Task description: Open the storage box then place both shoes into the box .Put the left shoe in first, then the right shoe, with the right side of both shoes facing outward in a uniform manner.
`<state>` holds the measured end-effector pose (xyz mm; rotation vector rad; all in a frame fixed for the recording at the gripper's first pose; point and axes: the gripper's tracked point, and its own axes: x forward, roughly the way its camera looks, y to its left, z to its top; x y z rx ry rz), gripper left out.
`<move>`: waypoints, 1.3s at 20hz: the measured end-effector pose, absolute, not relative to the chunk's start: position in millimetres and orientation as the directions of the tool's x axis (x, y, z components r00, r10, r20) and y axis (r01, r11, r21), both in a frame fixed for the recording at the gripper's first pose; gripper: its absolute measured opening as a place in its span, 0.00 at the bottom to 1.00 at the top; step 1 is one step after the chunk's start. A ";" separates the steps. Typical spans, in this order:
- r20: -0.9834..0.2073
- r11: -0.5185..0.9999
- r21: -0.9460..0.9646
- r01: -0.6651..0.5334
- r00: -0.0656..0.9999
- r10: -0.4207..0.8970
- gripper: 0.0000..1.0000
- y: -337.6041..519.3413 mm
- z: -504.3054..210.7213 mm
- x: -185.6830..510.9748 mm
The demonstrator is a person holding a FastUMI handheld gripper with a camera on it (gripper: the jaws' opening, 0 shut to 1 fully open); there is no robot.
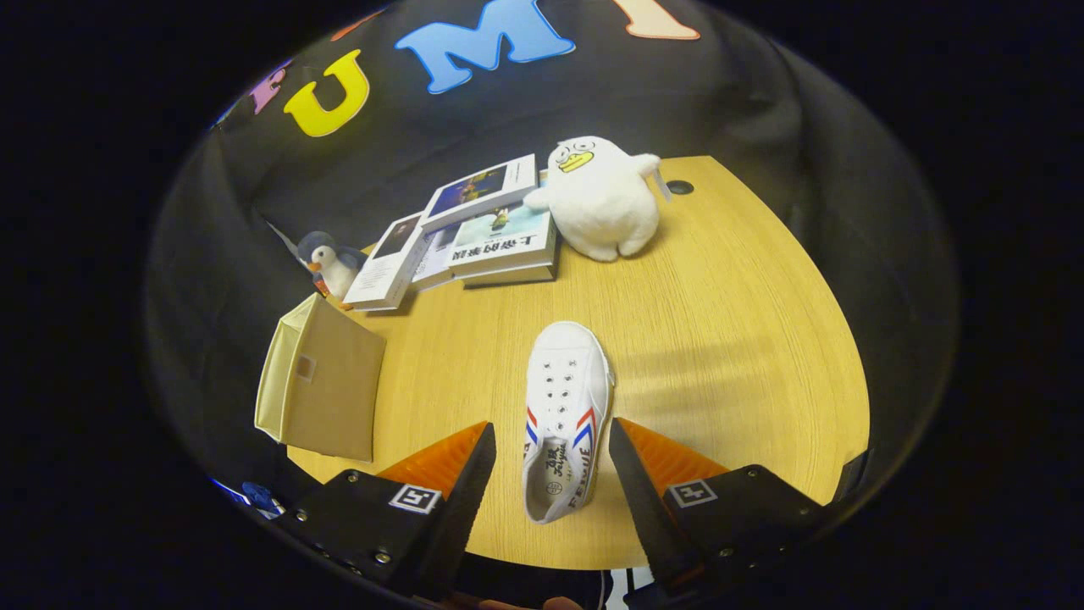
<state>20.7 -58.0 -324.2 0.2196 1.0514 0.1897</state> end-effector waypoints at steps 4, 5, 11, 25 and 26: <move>-0.869 0.963 0.255 -0.083 0.417 0.266 0.82 -62.9 -360.1 11.0; -0.878 0.966 0.242 -0.095 0.403 0.259 0.82 -66.1 -368.2 9.9; -0.926 0.981 0.155 -0.118 0.328 0.186 0.80 -75.4 -406.5 19.6; -0.936 0.977 0.139 -0.161 0.300 0.182 0.10 -73.3 -414.2 27.0; -0.934 0.980 0.175 -0.093 0.300 0.195 0.10 -70.6 -421.3 26.4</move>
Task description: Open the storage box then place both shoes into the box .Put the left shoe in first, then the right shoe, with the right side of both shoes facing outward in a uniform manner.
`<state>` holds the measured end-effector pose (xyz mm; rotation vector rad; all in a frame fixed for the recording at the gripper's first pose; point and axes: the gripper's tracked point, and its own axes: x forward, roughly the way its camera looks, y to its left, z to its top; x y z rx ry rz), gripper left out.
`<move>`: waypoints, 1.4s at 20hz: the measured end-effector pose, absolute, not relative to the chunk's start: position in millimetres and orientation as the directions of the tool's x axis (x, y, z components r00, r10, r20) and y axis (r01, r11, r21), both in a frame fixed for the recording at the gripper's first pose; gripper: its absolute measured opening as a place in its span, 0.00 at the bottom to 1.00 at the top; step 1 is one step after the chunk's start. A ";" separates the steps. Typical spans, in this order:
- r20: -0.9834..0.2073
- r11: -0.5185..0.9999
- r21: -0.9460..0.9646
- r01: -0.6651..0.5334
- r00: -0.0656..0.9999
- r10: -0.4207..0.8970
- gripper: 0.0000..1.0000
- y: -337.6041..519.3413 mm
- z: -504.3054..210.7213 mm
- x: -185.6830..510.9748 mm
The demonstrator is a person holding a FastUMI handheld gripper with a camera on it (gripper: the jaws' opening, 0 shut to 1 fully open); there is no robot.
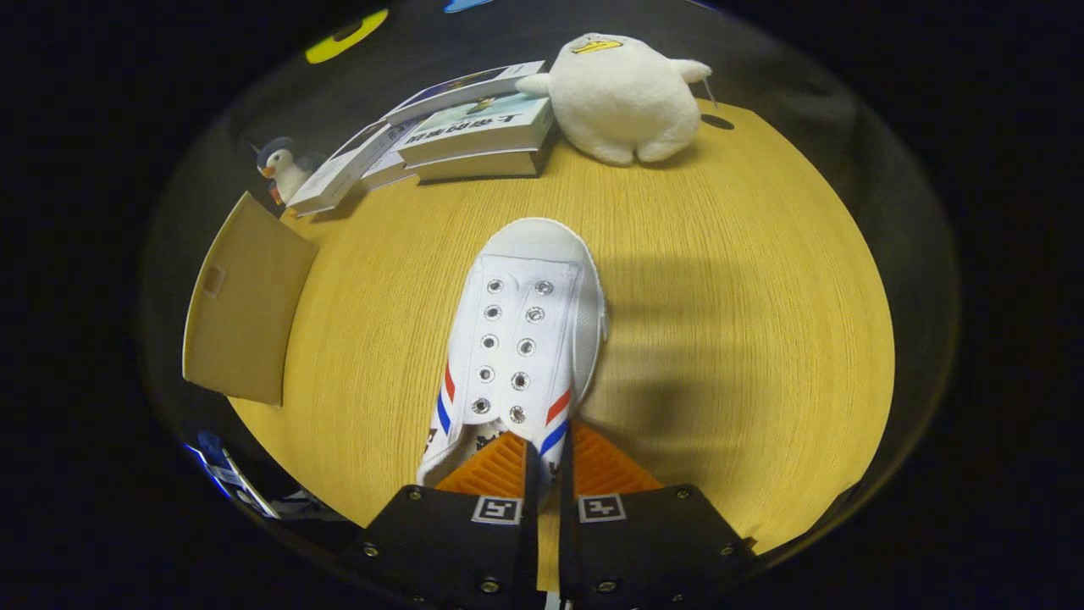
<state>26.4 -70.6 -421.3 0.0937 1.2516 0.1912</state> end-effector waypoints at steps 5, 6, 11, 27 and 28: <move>-0.923 0.963 0.269 -0.003 0.284 0.259 0.01 -65.4 -417.7 15.7; -0.919 0.955 0.297 0.018 0.276 0.280 0.01 -63.2 -413.4 11.5; -0.916 0.955 0.296 0.011 0.288 0.281 0.01 -58.1 -388.9 7.1; -0.902 0.965 0.257 -0.053 0.346 0.259 0.01 -14.8 -280.7 21.3; -0.902 0.965 0.254 -0.065 0.344 0.261 0.01 -10.2 -276.9 21.0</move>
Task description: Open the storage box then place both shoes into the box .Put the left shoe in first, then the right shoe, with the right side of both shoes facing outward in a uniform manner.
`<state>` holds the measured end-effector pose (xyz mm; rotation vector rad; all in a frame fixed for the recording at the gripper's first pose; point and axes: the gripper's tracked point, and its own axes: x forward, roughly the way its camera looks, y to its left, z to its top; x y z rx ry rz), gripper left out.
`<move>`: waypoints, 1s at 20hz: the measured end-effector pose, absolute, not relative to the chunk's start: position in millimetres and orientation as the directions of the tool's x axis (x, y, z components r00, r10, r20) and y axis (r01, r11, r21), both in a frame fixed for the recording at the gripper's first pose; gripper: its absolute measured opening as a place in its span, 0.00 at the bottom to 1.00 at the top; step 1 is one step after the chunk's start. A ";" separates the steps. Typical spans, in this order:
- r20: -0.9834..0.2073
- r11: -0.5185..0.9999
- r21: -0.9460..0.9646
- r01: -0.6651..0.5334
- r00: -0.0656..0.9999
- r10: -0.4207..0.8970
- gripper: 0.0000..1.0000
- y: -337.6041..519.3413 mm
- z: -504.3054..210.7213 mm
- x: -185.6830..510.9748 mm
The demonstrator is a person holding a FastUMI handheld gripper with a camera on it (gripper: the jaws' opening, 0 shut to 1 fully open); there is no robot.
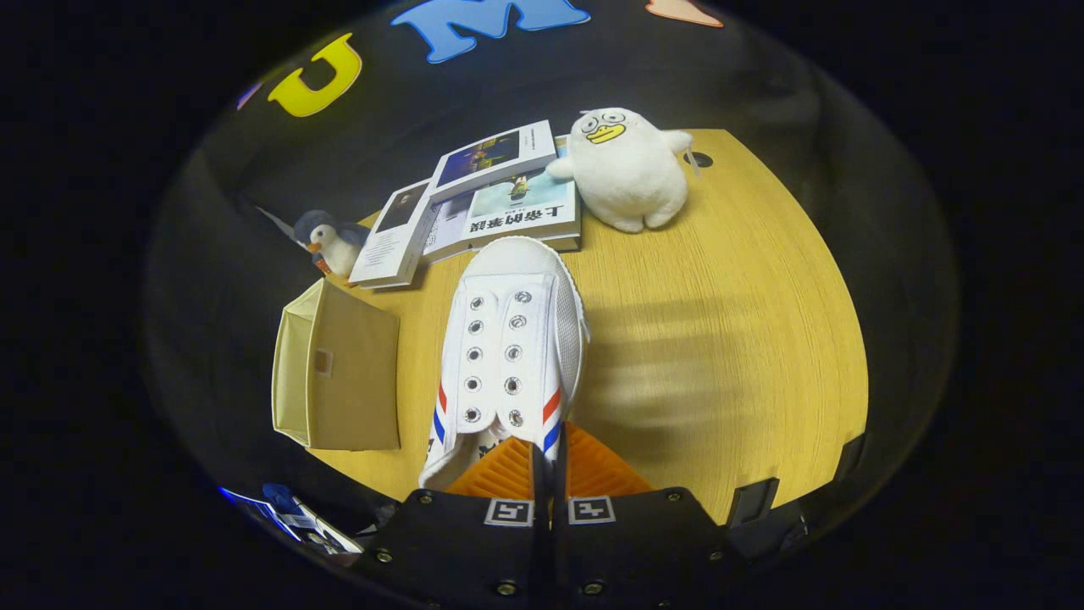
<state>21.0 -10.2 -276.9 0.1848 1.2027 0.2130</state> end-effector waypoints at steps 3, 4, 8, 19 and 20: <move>-0.900 0.962 0.259 -0.093 0.338 0.275 0.01 7.5 -262.7 19.4; -0.898 0.959 0.264 -0.102 0.338 0.283 0.01 14.7 -257.7 19.1; -0.884 0.945 0.282 -0.167 0.339 0.323 0.01 48.9 -237.4 19.4; -0.846 0.888 0.320 -0.330 0.323 0.425 0.00 143.7 -198.2 21.3; -0.844 0.883 0.320 -0.343 0.319 0.430 0.01 152.6 -197.9 22.0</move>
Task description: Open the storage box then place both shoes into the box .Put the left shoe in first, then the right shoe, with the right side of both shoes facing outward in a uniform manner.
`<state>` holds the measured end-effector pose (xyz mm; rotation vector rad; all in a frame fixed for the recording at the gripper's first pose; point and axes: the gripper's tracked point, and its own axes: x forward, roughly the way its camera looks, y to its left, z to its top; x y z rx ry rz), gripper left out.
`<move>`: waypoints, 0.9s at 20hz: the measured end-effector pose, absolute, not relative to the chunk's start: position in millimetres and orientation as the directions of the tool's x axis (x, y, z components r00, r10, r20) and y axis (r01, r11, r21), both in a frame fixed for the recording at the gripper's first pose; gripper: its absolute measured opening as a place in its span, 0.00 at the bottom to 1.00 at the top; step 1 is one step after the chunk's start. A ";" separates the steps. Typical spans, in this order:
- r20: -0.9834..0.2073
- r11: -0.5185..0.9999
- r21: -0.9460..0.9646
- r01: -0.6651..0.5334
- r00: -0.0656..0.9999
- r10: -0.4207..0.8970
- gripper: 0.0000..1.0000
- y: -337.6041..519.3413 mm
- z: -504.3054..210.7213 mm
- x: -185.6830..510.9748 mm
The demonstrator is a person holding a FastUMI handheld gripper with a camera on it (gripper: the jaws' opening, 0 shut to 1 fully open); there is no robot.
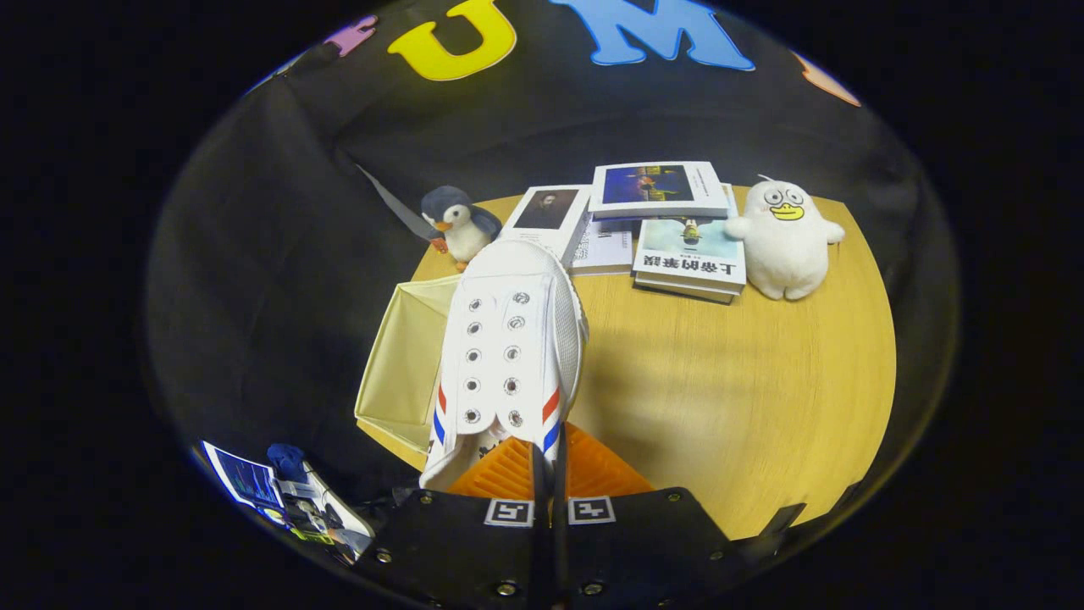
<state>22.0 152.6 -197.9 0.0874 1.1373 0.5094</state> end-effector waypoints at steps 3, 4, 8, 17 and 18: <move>-0.840 0.866 0.315 -0.388 0.311 0.444 0.01 179.2 -193.0 25.7; -0.838 0.861 0.313 -0.402 0.309 0.449 0.01 188.5 -191.8 27.5; -0.832 0.835 0.314 -0.452 0.294 0.471 0.01 225.9 -189.6 31.4; -0.843 0.784 0.305 -0.540 0.231 0.486 0.01 299.4 -206.3 35.7; -0.846 0.781 0.304 -0.545 0.222 0.484 0.01 305.8 -208.4 35.5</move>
